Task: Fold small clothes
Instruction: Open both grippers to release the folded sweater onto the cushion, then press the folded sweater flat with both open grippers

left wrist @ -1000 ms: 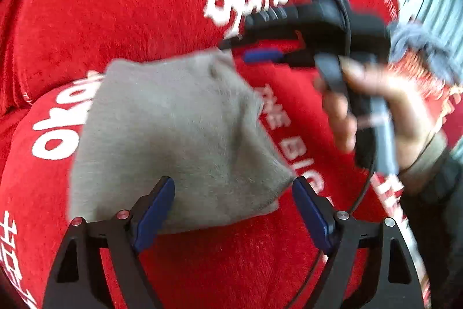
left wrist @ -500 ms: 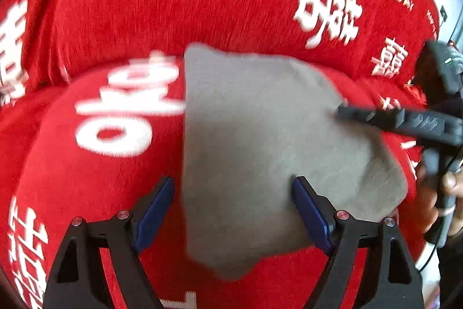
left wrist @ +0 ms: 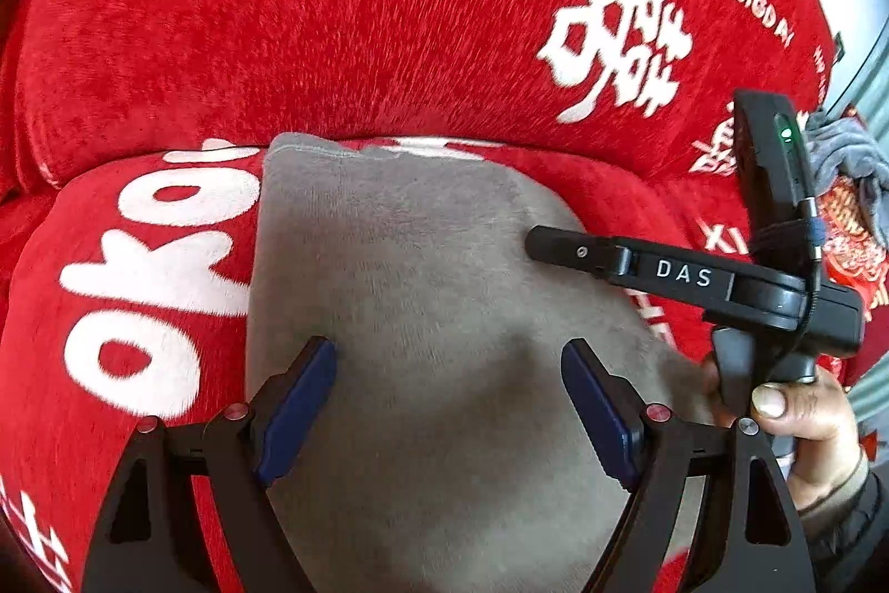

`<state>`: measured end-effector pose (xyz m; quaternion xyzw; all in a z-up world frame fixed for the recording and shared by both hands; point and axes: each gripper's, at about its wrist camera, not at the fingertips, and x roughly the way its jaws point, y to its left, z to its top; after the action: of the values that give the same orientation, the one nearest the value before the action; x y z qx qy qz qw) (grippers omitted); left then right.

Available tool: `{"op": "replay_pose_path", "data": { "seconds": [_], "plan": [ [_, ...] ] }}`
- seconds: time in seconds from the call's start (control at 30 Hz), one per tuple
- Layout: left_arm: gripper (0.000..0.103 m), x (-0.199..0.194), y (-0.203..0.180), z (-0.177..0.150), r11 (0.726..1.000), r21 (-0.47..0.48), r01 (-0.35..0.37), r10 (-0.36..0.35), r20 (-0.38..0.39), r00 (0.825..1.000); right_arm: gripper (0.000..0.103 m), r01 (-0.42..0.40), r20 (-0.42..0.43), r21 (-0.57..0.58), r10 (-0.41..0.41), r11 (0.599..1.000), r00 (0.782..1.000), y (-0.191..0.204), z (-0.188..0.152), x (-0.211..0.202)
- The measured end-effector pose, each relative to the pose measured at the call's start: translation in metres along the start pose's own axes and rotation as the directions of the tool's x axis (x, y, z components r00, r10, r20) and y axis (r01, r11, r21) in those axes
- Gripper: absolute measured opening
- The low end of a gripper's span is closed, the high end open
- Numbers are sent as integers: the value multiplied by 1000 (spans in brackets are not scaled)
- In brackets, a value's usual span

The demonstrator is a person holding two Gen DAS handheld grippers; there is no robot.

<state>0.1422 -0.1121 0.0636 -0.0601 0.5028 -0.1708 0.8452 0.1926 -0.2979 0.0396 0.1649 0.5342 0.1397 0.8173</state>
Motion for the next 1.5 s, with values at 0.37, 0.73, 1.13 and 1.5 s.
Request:
{"op": "replay_pose_path", "data": {
  "seconds": [0.37,0.73,1.13,1.5],
  "plan": [
    [84,-1,-13,-7,990,120,-75,72,34,997,57,64,9,-18,-64,998,998,-3,1,-6],
    [84,-35,18,-57,995,58,-79,76,50,996,57,54,162,-218,-18,974,987,70,-86,-88],
    [85,-51,47,-98,1000,-14,-4,4,3,1000,57,100,81,-244,-82,965,993,59,-145,-90],
    [85,-48,114,-43,946,-305,110,-135,-65,989,72,94,170,68,-105,993,980,-21,-103,-143]
  ]
}}
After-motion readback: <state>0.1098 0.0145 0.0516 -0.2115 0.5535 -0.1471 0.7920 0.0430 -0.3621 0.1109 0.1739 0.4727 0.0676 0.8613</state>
